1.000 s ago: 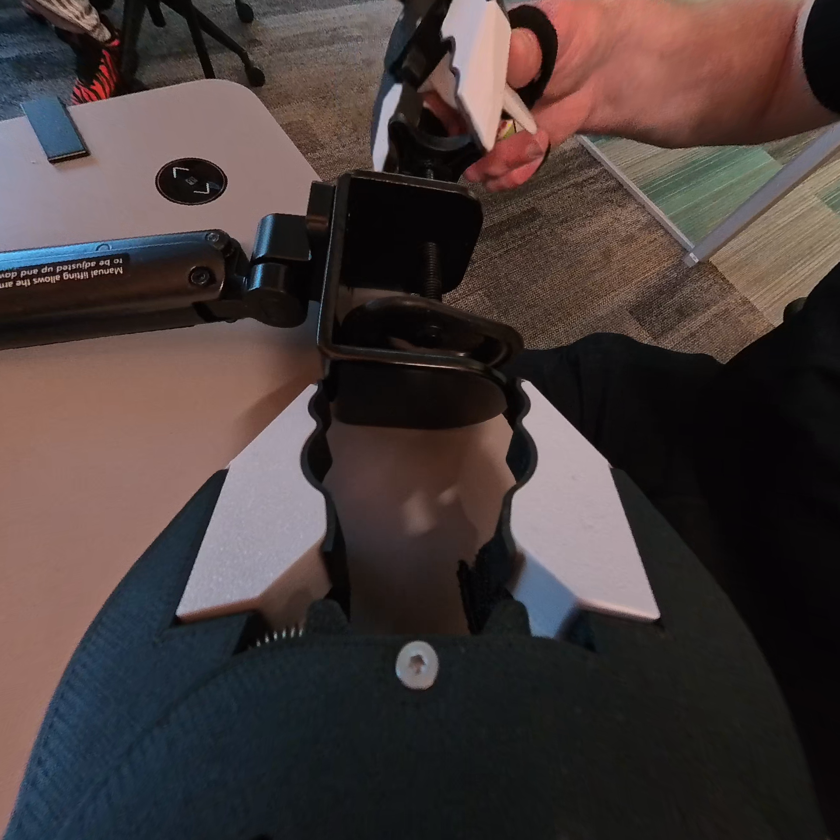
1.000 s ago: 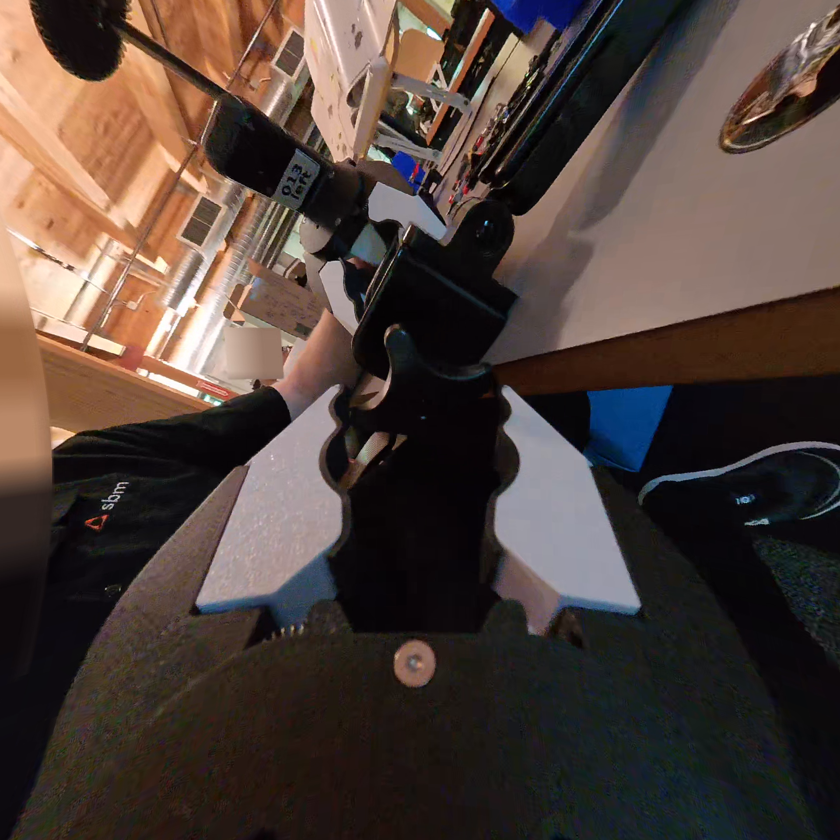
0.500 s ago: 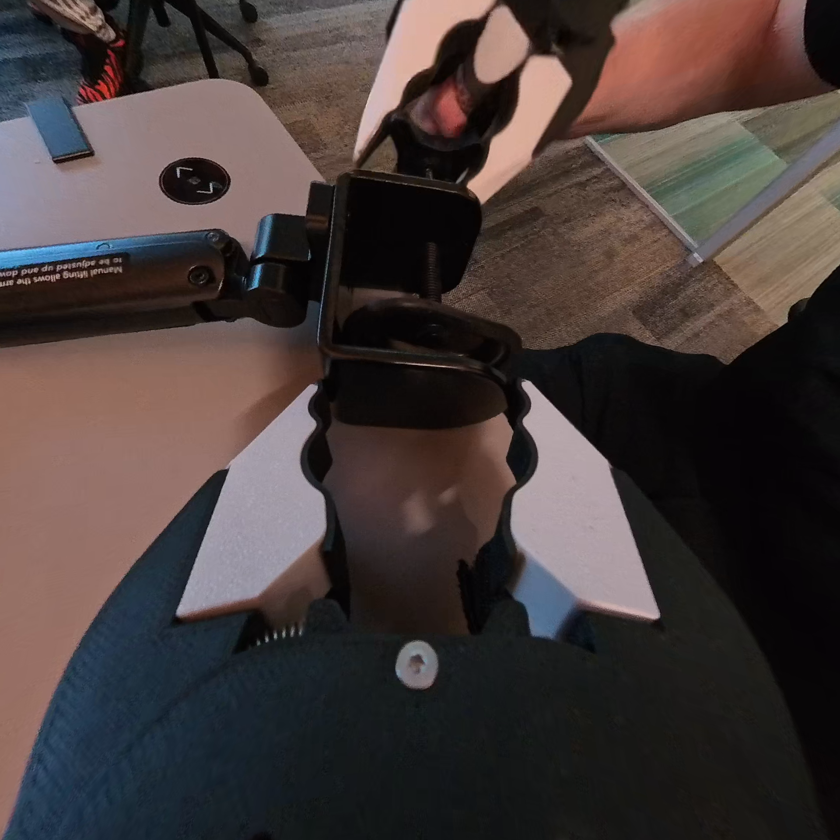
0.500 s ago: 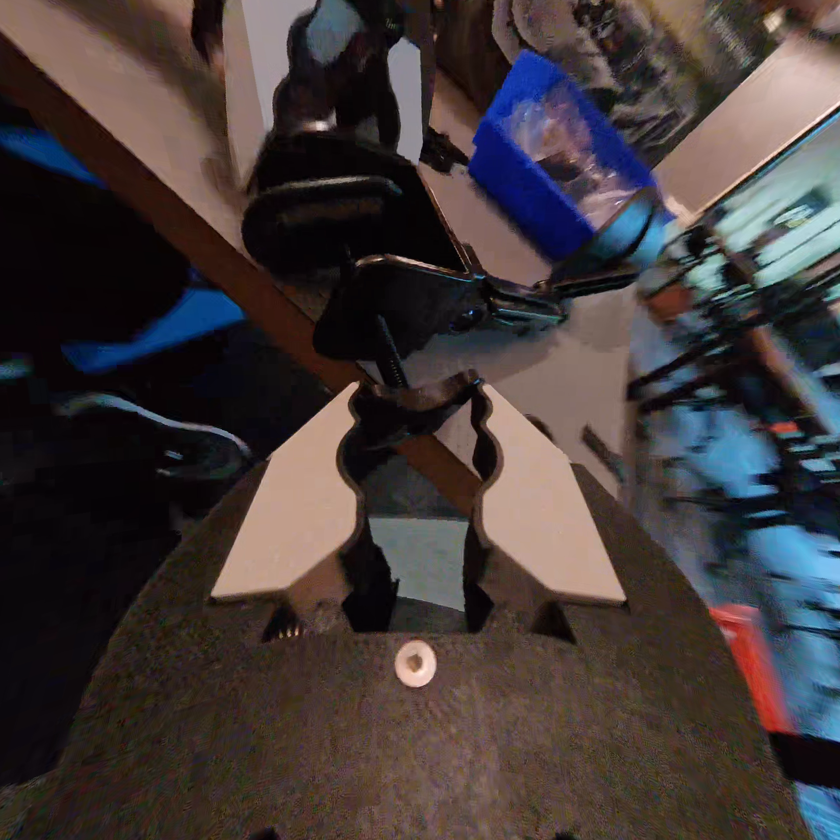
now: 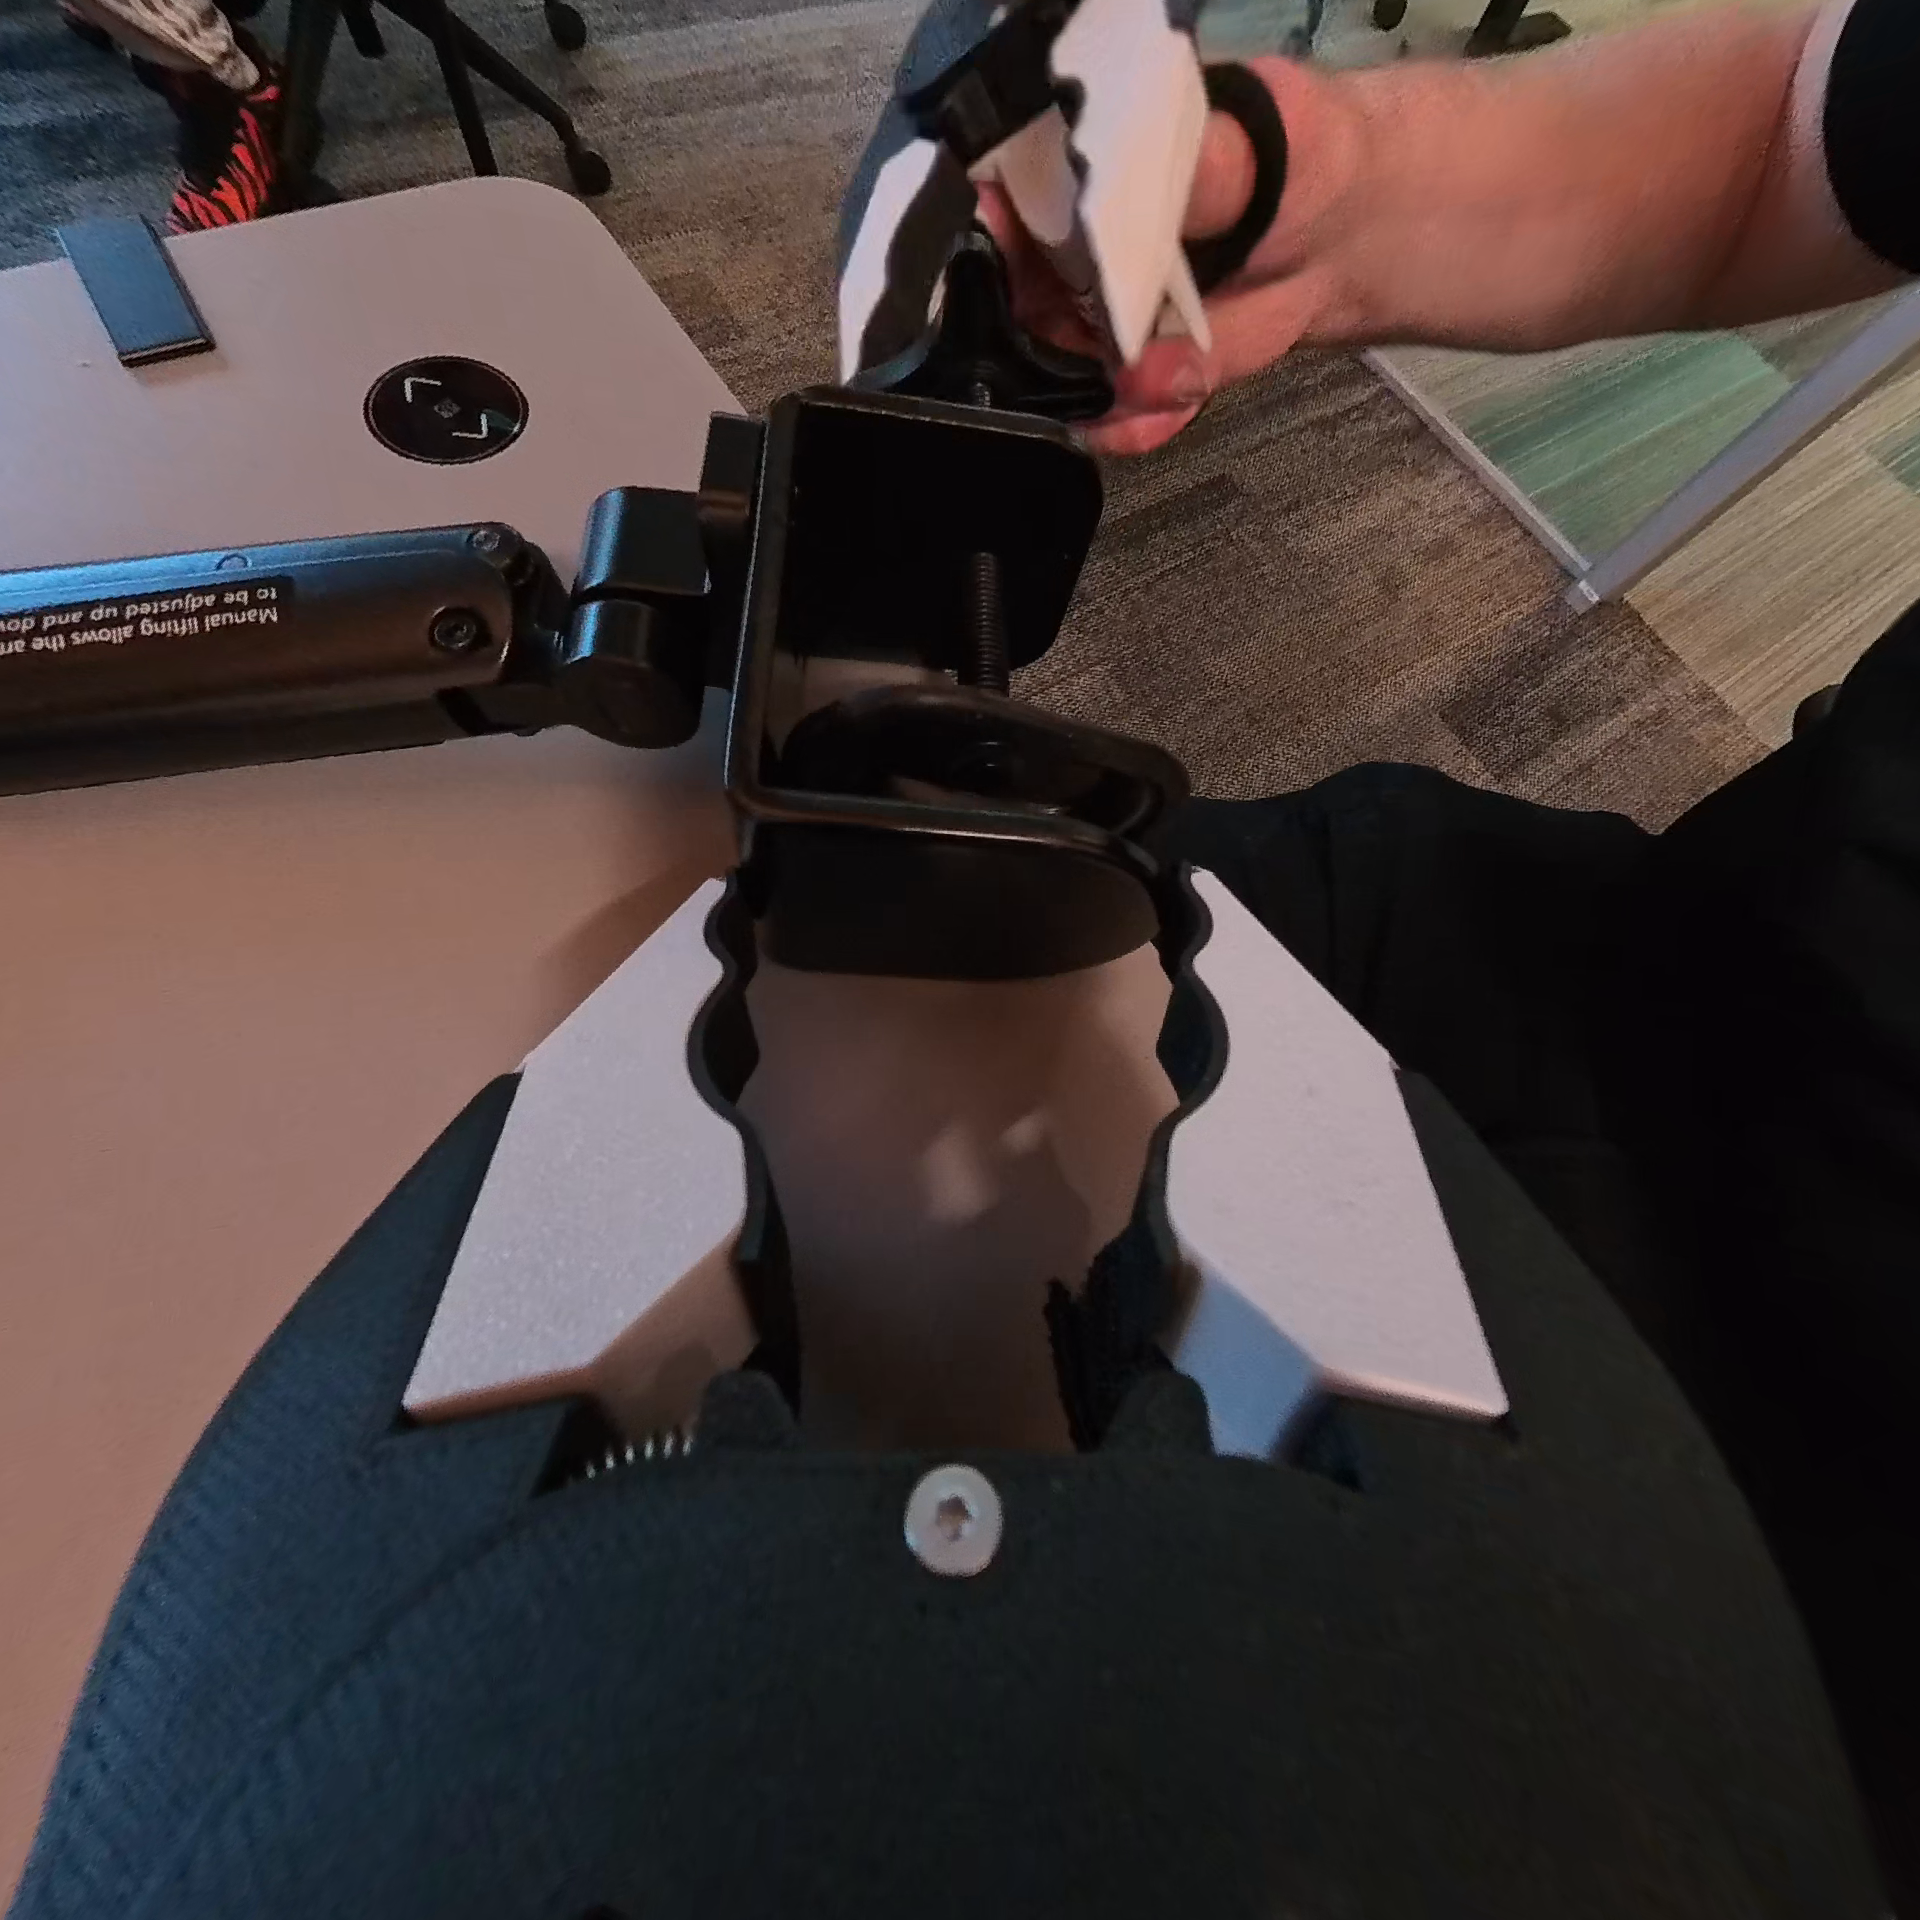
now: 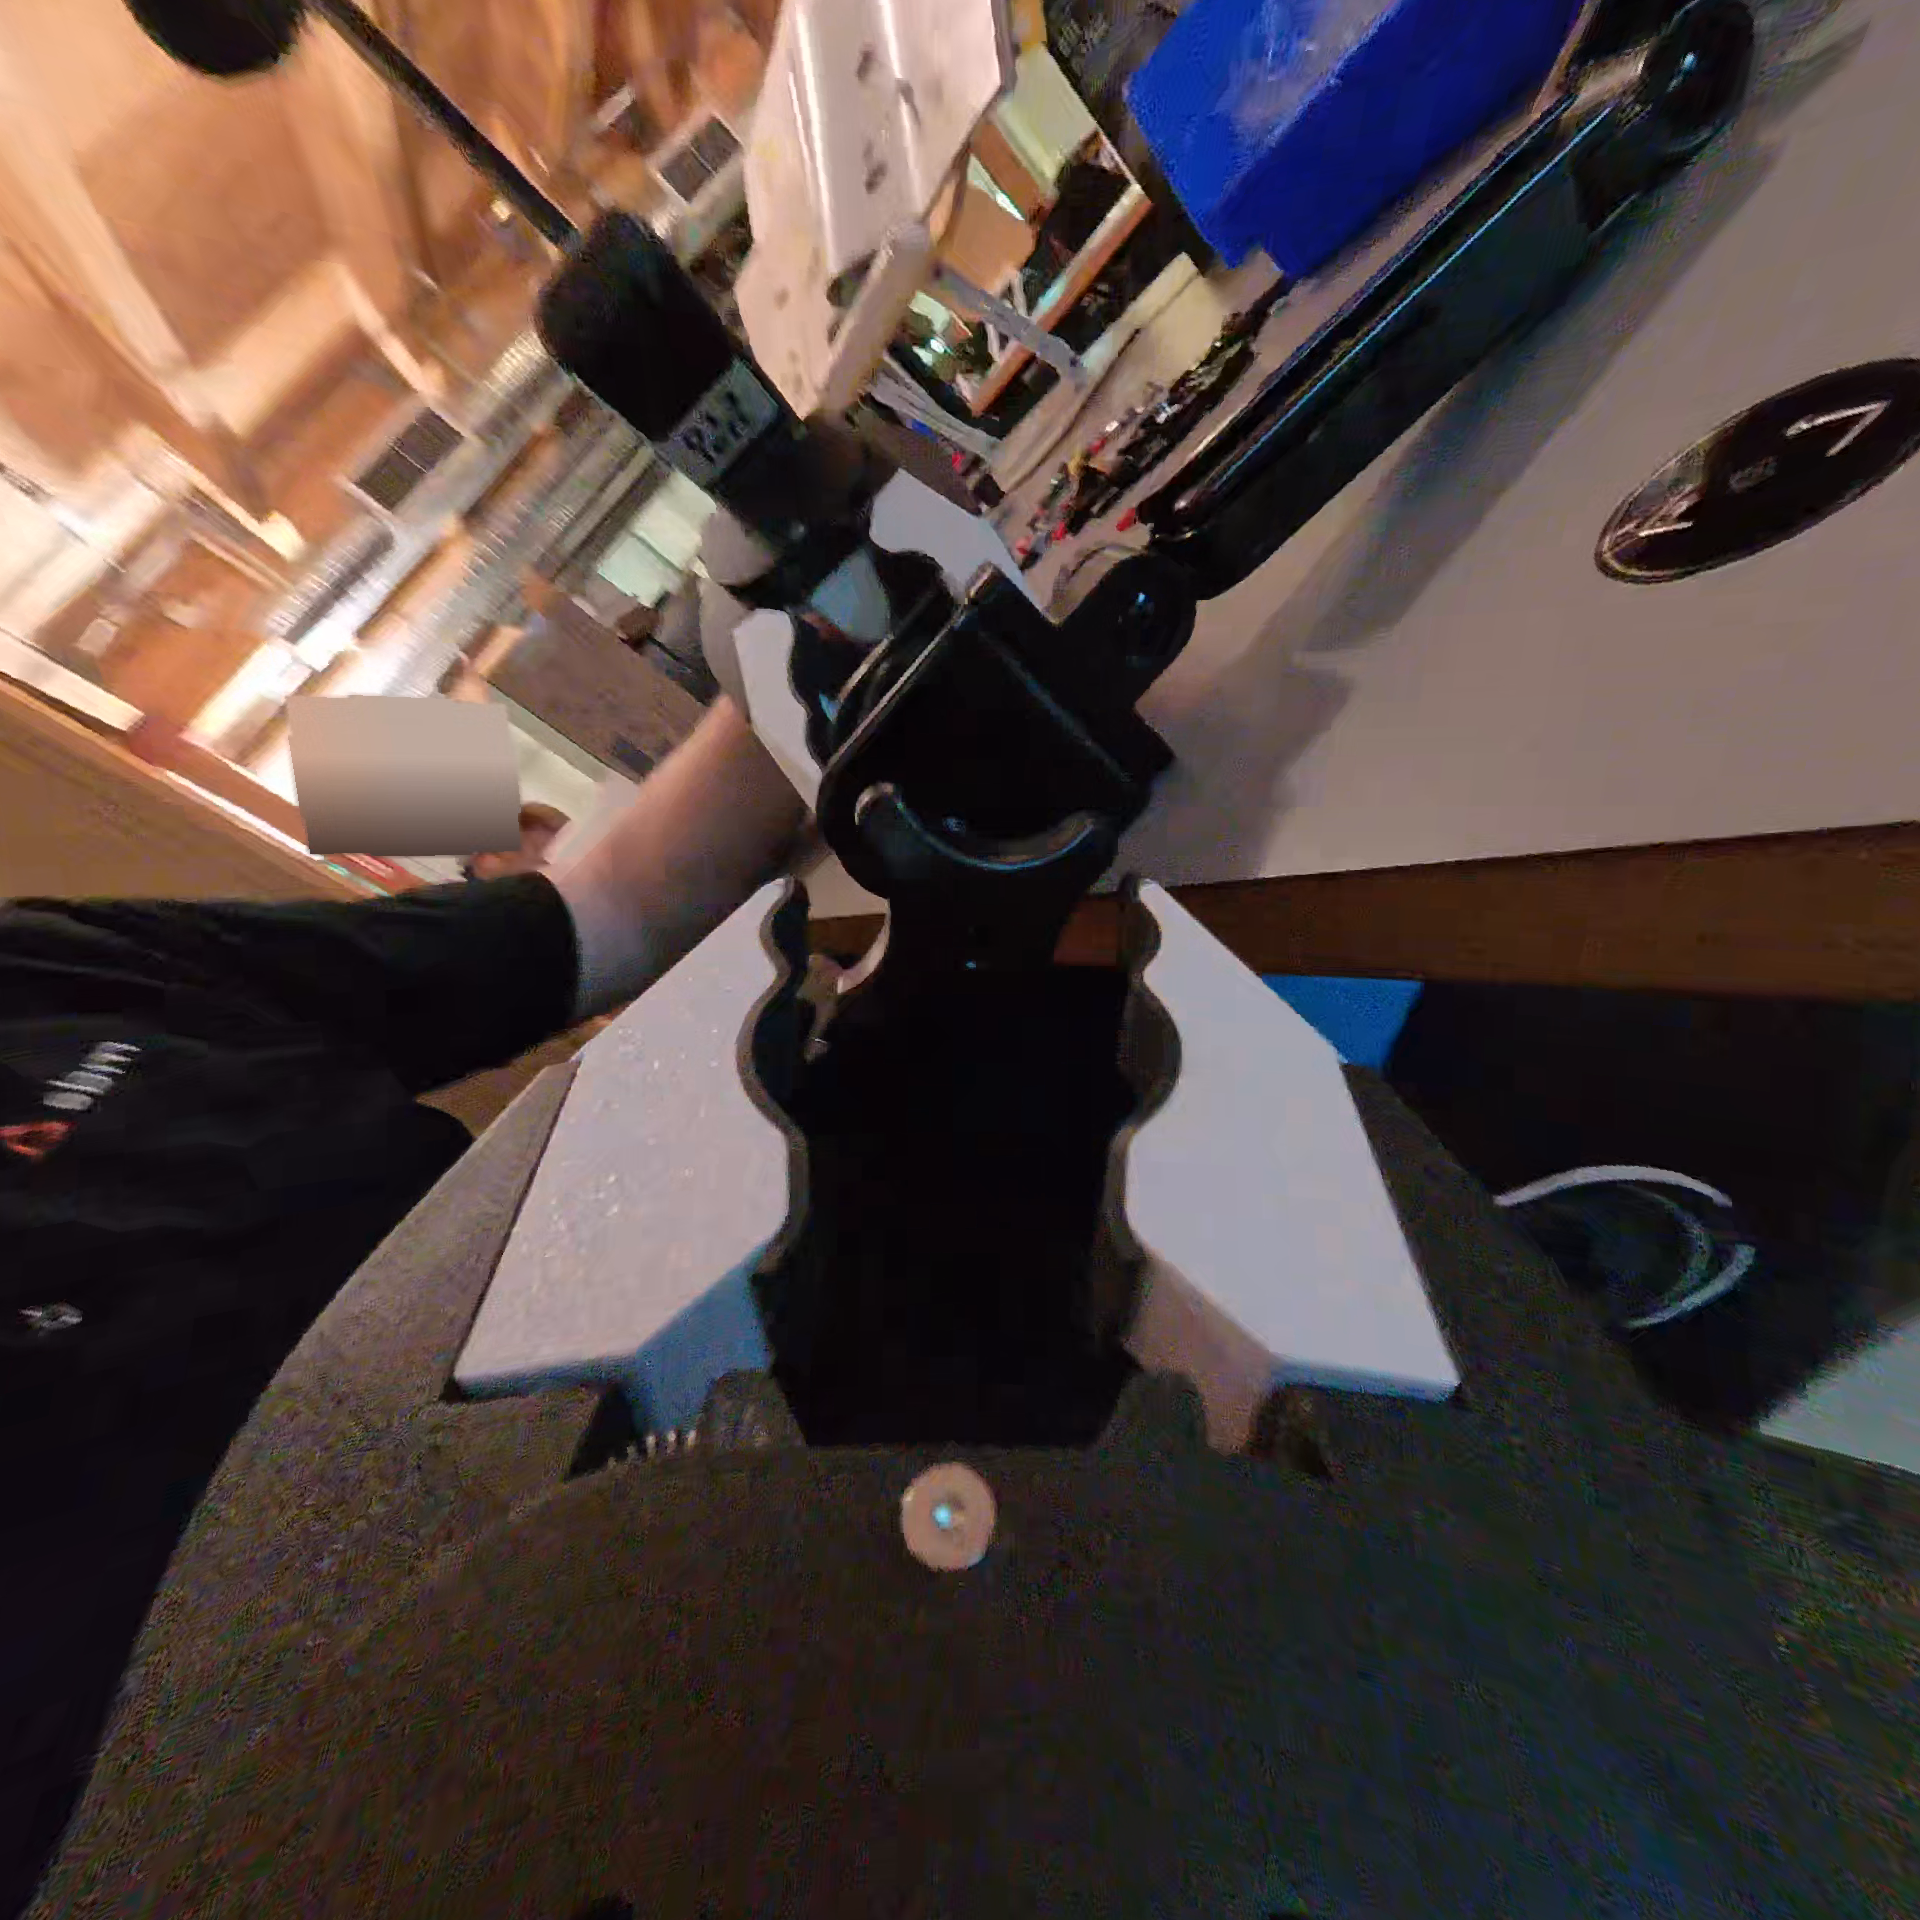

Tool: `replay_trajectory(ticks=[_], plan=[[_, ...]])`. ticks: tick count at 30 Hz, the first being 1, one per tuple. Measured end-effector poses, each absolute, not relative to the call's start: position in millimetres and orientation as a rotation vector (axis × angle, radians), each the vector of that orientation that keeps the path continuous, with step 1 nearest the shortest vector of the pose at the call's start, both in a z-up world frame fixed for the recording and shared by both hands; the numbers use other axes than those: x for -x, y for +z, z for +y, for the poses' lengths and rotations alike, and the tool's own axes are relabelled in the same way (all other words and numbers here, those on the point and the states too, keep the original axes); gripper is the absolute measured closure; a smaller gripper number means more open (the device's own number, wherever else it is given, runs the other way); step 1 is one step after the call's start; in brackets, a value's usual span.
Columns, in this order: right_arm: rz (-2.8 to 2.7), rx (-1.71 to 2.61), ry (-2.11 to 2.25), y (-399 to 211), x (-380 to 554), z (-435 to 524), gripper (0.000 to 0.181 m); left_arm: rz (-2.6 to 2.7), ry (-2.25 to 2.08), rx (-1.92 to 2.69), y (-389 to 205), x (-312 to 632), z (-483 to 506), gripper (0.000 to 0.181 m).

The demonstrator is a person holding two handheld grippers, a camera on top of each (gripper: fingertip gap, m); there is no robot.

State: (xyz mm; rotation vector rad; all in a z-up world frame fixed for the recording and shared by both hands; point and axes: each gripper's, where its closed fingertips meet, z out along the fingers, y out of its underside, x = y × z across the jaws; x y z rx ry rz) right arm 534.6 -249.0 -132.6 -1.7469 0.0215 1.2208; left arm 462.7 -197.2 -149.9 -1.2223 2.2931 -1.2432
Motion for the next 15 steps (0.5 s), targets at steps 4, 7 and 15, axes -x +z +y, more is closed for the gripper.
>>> replay_trajectory(ticks=[4, 7, 15], plan=[[-0.020, 1.832, 1.300, -139, -524, -245, 0.141, 2.294, -1.244, 1.223, -150, -463, -197, 0.102], [-0.185, 1.886, 1.070, -143, -525, -243, 0.144, 2.293, -1.243, 1.223, -150, -462, -197, 0.102], [-0.895, 1.638, -0.627, -145, -549, -233, 0.142, 2.292, -1.243, 1.225, -150, -462, -196, 0.101]])
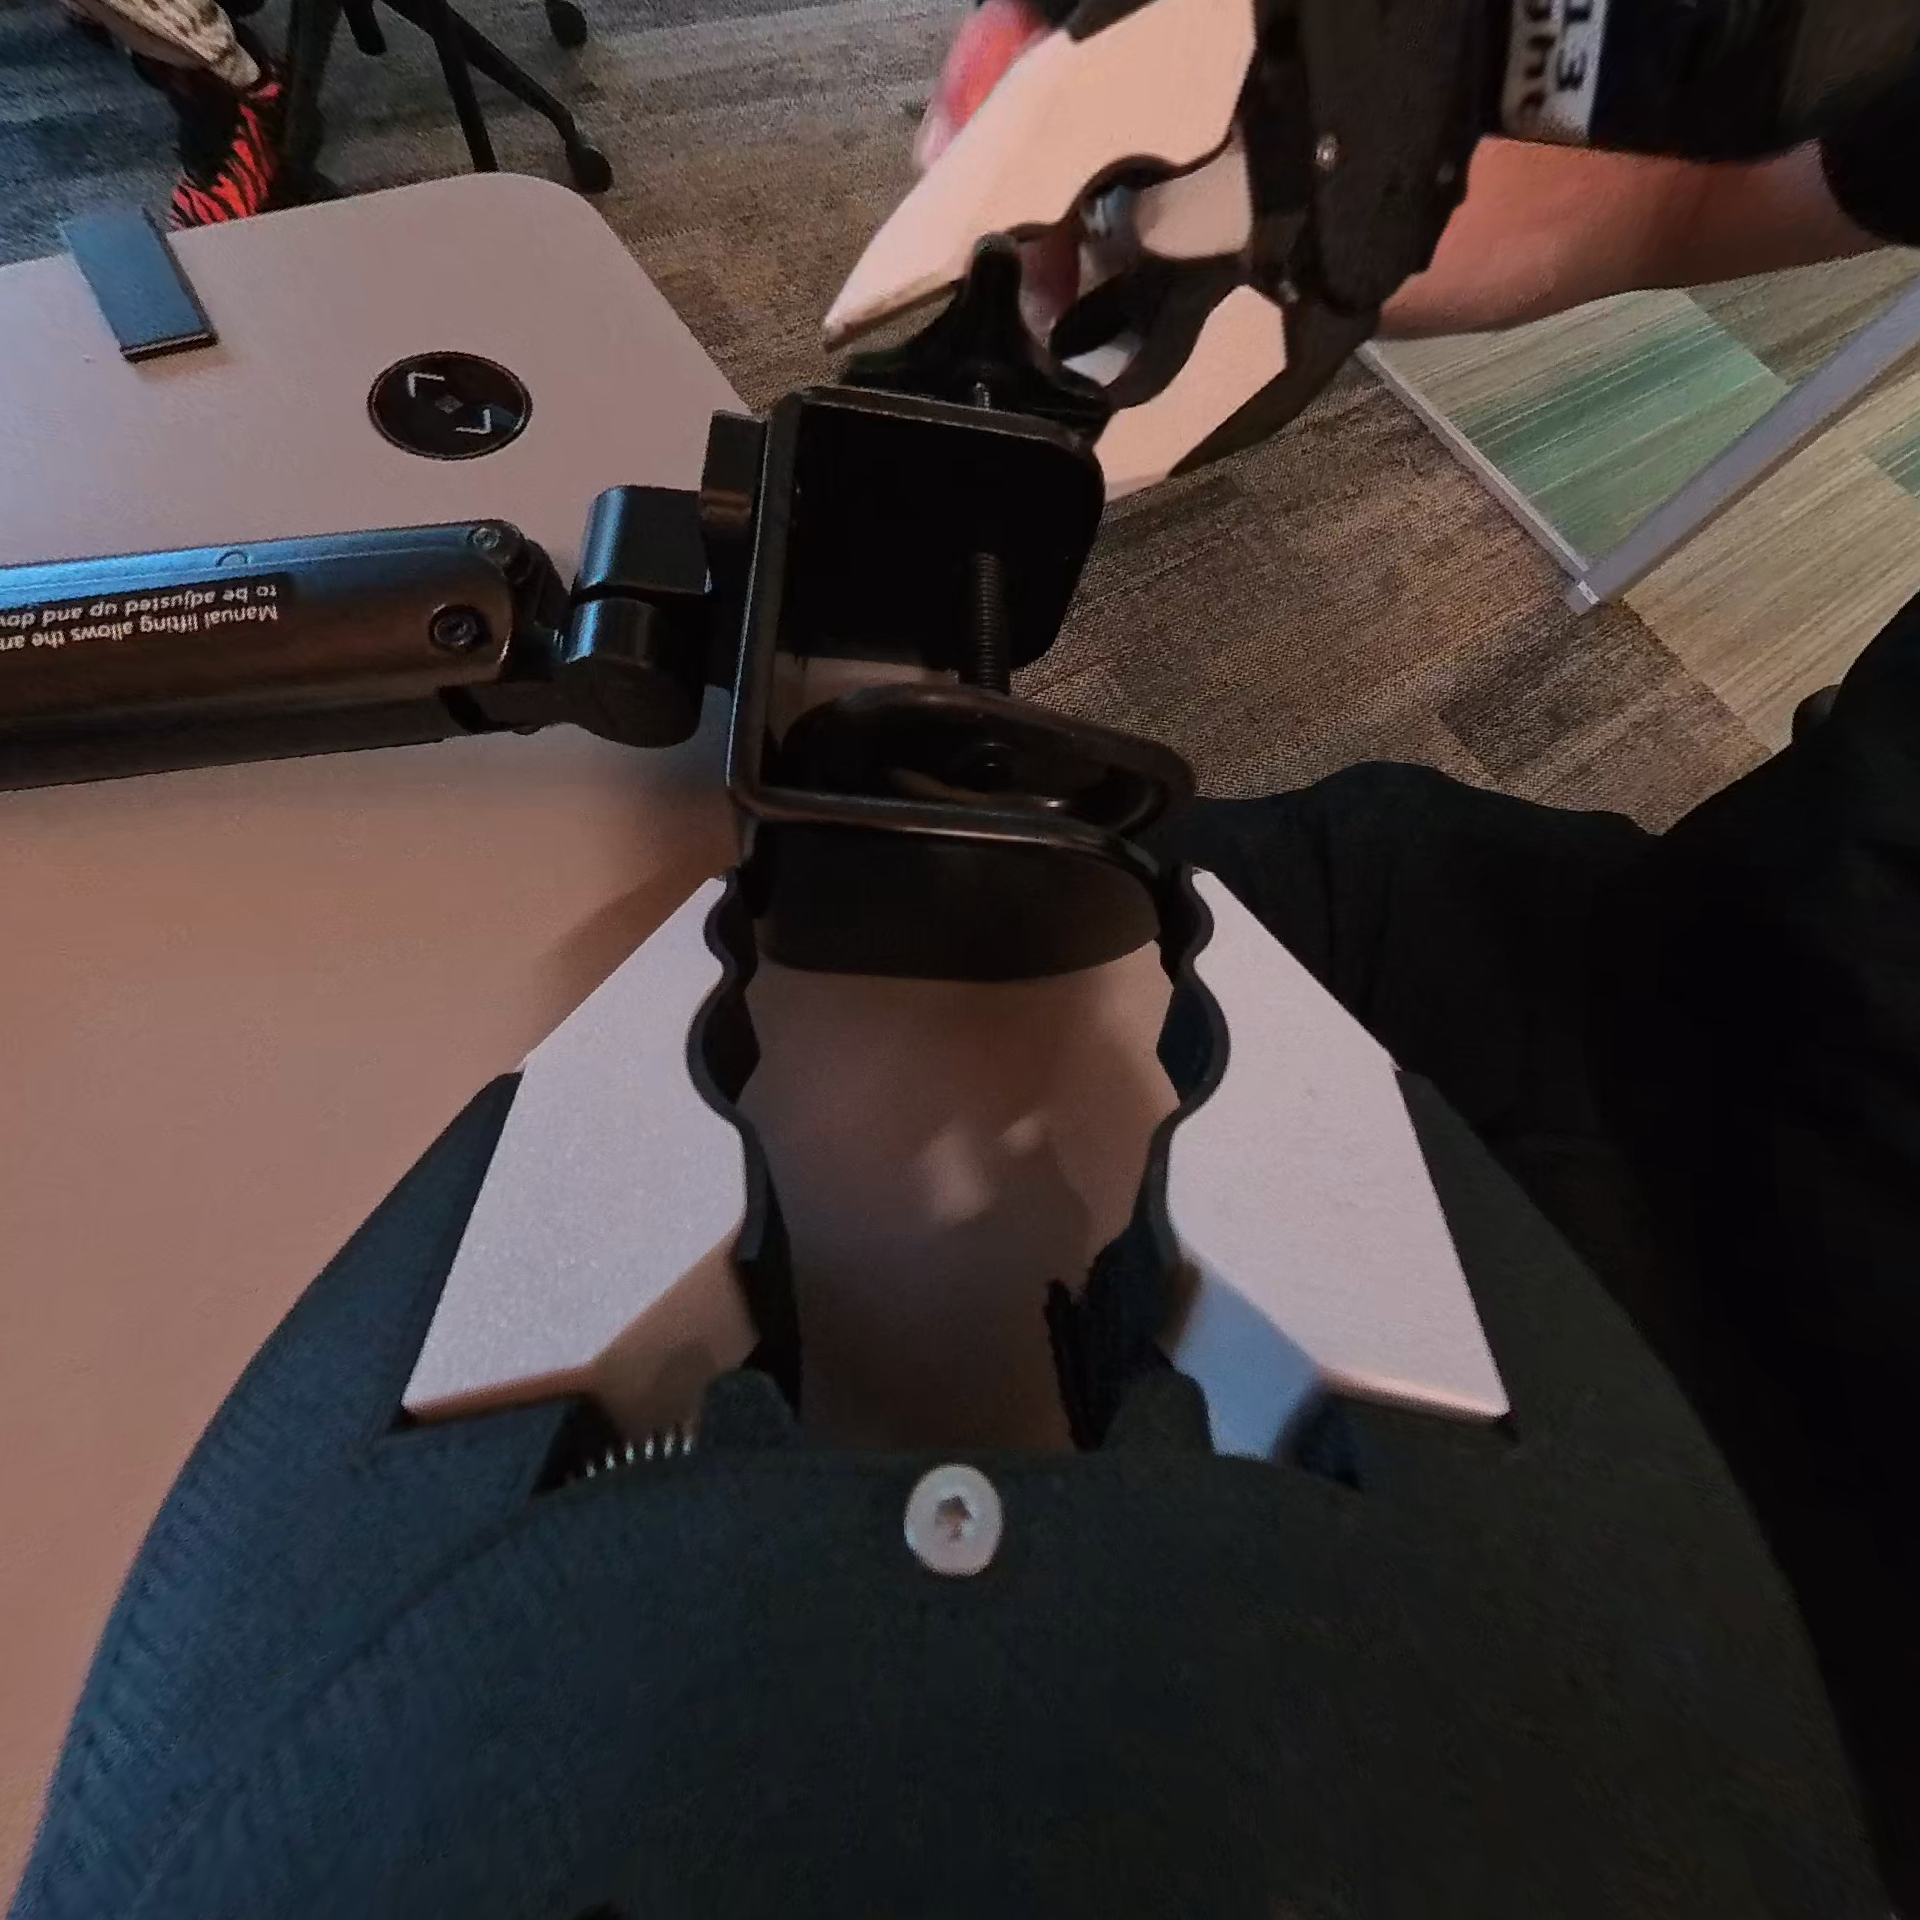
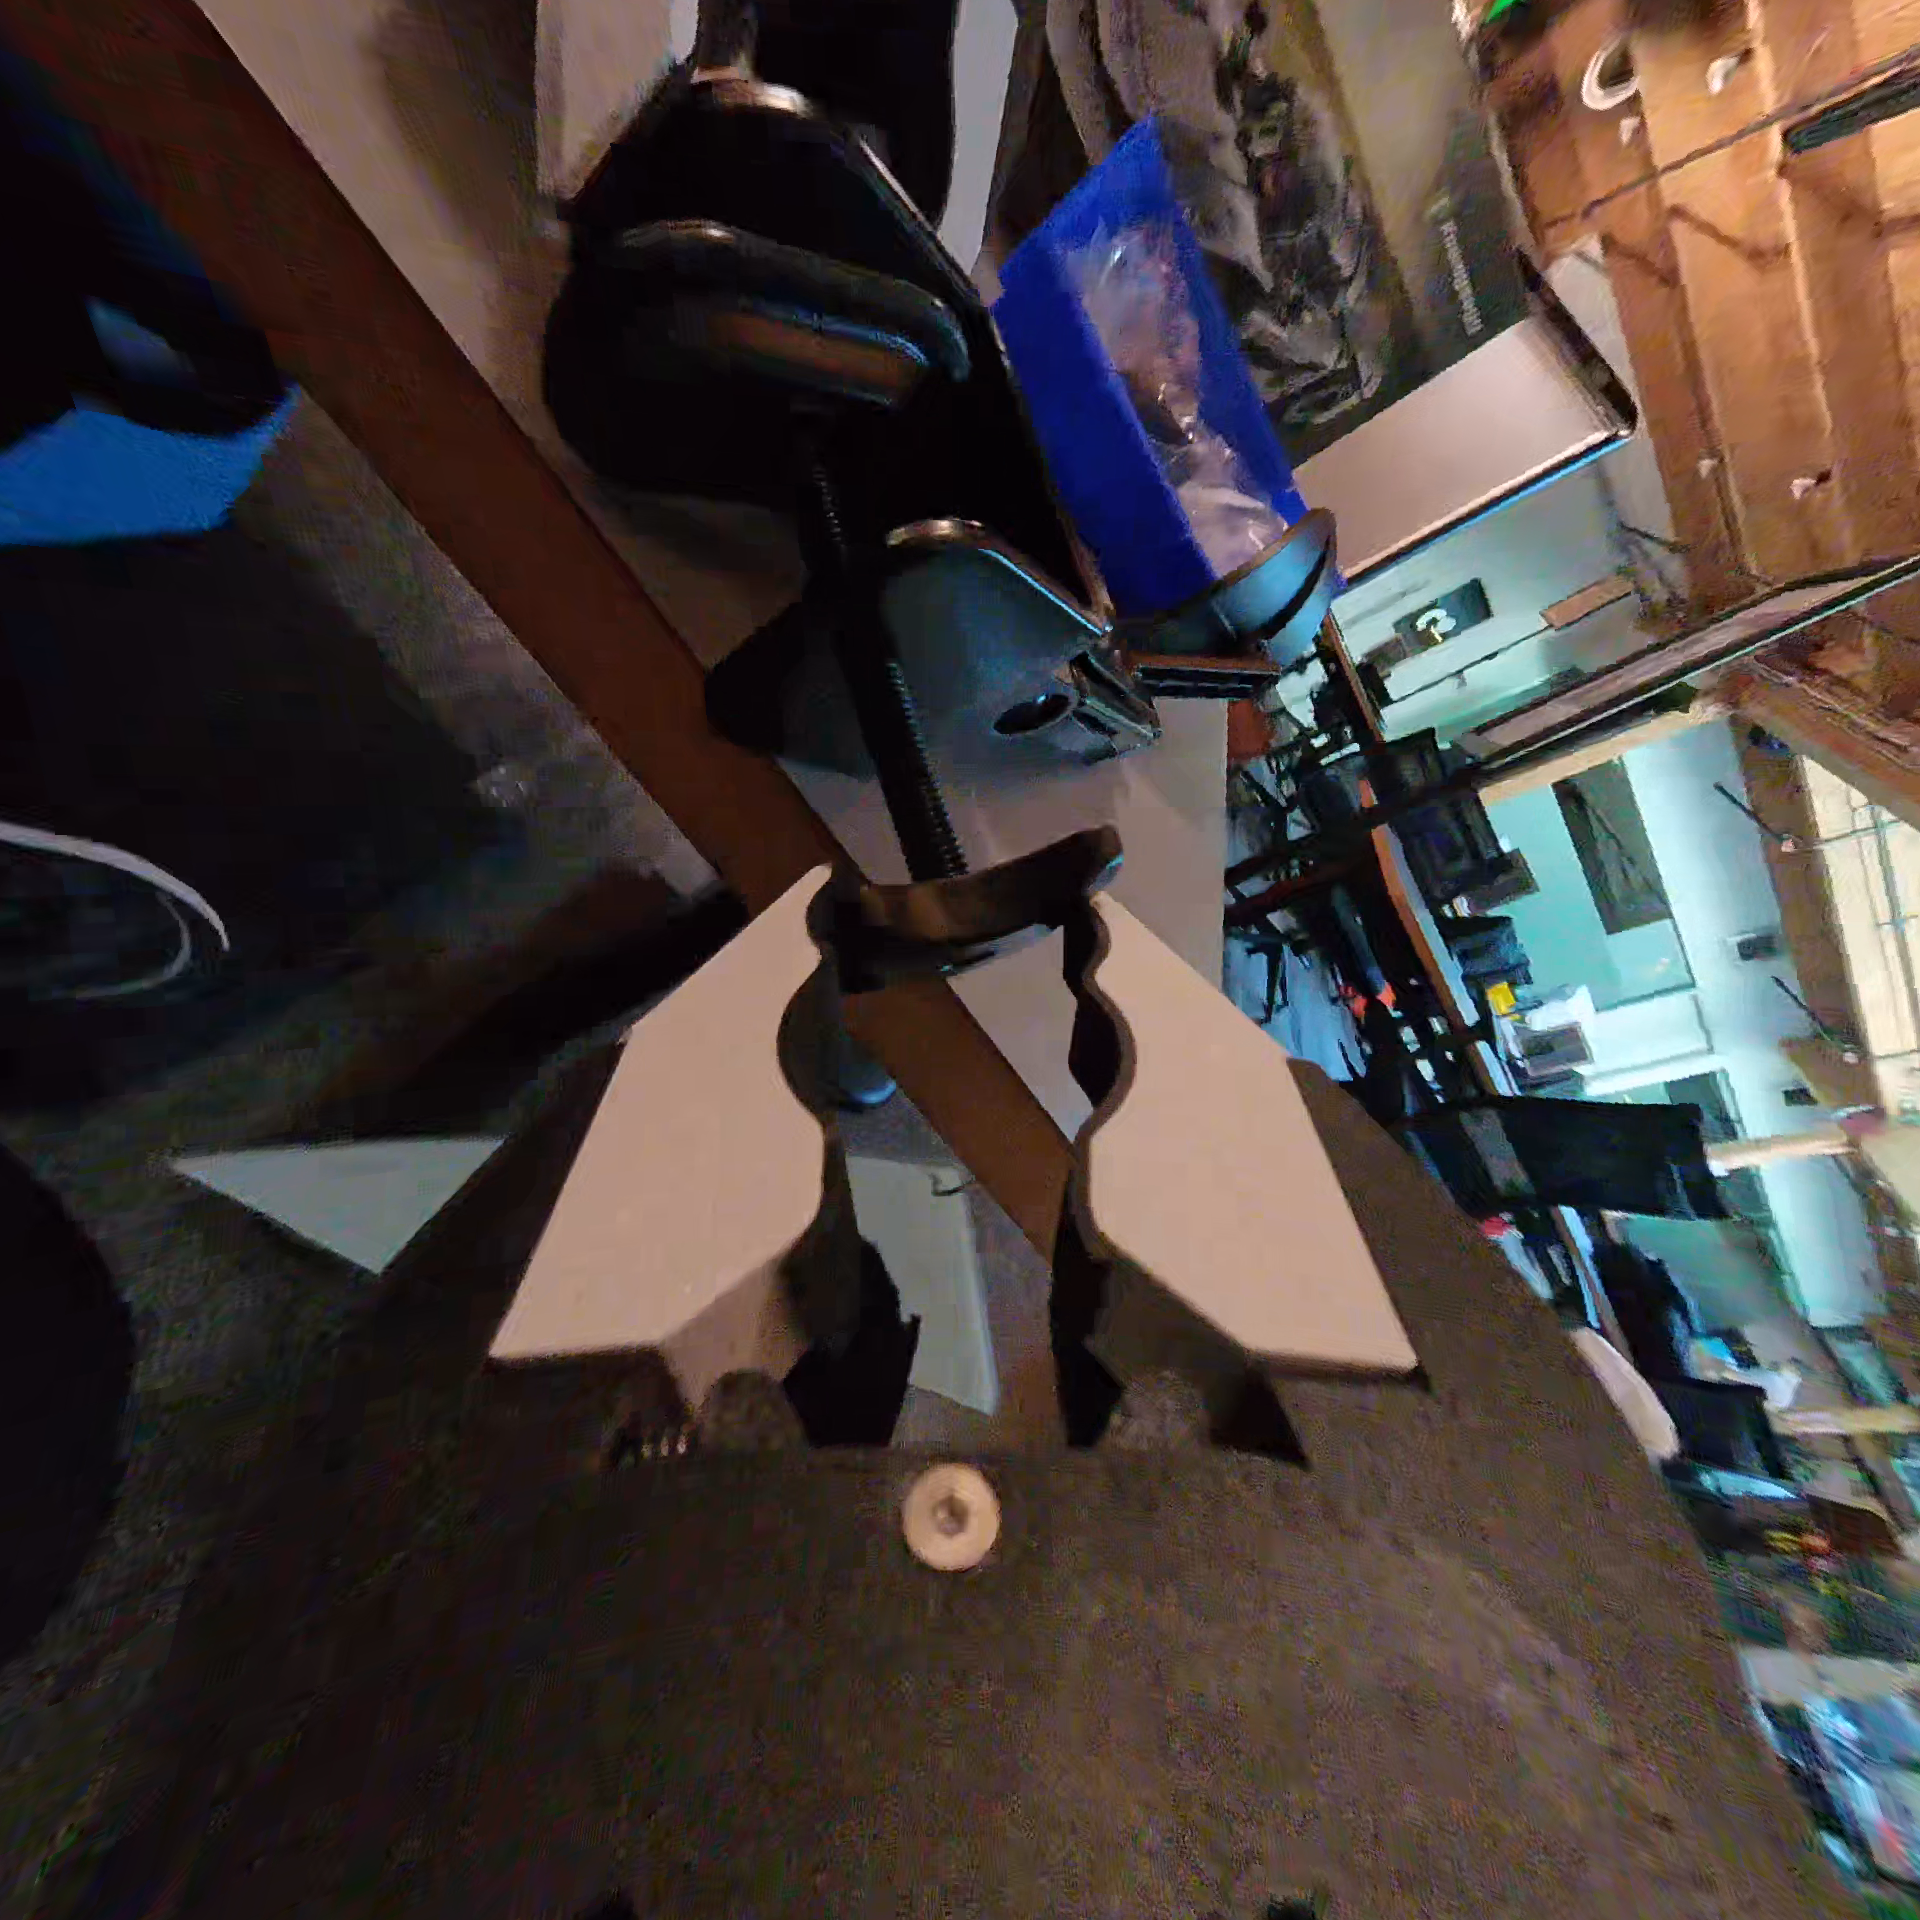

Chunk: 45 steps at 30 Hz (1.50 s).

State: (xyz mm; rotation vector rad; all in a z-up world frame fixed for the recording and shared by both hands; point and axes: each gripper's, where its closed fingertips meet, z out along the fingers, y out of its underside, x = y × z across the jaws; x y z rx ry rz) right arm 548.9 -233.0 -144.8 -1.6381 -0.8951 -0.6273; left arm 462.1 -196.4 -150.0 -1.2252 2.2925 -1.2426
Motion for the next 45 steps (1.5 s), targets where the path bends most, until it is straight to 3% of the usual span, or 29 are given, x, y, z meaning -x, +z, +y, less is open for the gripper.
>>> replay_trajectory(ticks=[2, 4, 6, 10, 13, 15, 19, 21, 23, 25, 29, 31, 33, 36, 39, 41, 45], plan=[[-0.848, 1.622, -0.514, -144, -547, -234, 0.141, 2.292, -1.240, 1.223, -150, -462, -197, 0.102], [-0.723, 1.696, -0.223, -144, -540, -237, 0.119, 2.294, -1.245, 1.224, -150, -462, -197, 0.102], [-0.513, 1.759, 0.196, -138, -537, -244, 0.113, 2.294, -1.245, 1.225, -150, -462, -197, 0.102], [-0.078, 1.770, 0.942, -129, -544, -250, 0.120, 2.294, -1.246, 1.225, -150, -462, -197, 0.102], [-0.027, 1.804, 1.230, -135, -529, -251, 0.133, 2.294, -1.246, 1.226, -150, -462, -197, 0.102], [-0.083, 1.848, 1.161, -142, -523, -246, 0.143, 2.295, -1.247, 1.225, -150, -462, -197, 0.102], [-0.255, 1.852, 0.948, -145, -524, -244, 0.143, 2.295, -1.245, 1.224, -150, -462, -197, 0.102], [-0.499, 1.832, 0.539, -150, -529, -243, 0.143, 2.298, -1.247, 1.222, -150, -462, -198, 0.102], [-0.842, 1.758, -0.241, -152, -542, -235, 0.142, 2.297, -1.246, 1.222, -150, -462, -198, 0.102], [-0.946, 1.665, -0.575, -143, -547, -231, 0.142, 2.295, -1.245, 1.225, -150, -462, -197, 0.102], [-0.776, 1.698, -0.297, -147, -545, -234, 0.138, 2.287, -1.243, 1.236, -150, -463, -195, 0.102], [-0.624, 1.763, 0.002, -147, -543, -239, 0.115, 2.289, -1.244, 1.235, -150, -462, -195, 0.102], [-0.441, 1.878, 0.393, -157, -538, -242, 0.108, 2.289, -1.245, 1.235, -150, -462, -195, 0.102], [-0.122, 1.789, 0.999, -139, -531, -247, 0.121, 2.290, -1.245, 1.234, -150, -462, -196, 0.102], [0.030, 1.807, 1.291, -141, -530, -245, 0.128, 2.290, -1.245, 1.234, -150, -462, -196, 0.102], [-0.030, 1.857, 1.311, -147, -516, -246, 0.141, 2.290, -1.245, 1.234, -150, -462, -196, 0.102], [-0.231, 1.913, 0.984, -152, -514, -242, 0.147, 2.294, -1.247, 1.230, -150, -462, -196, 0.102]])
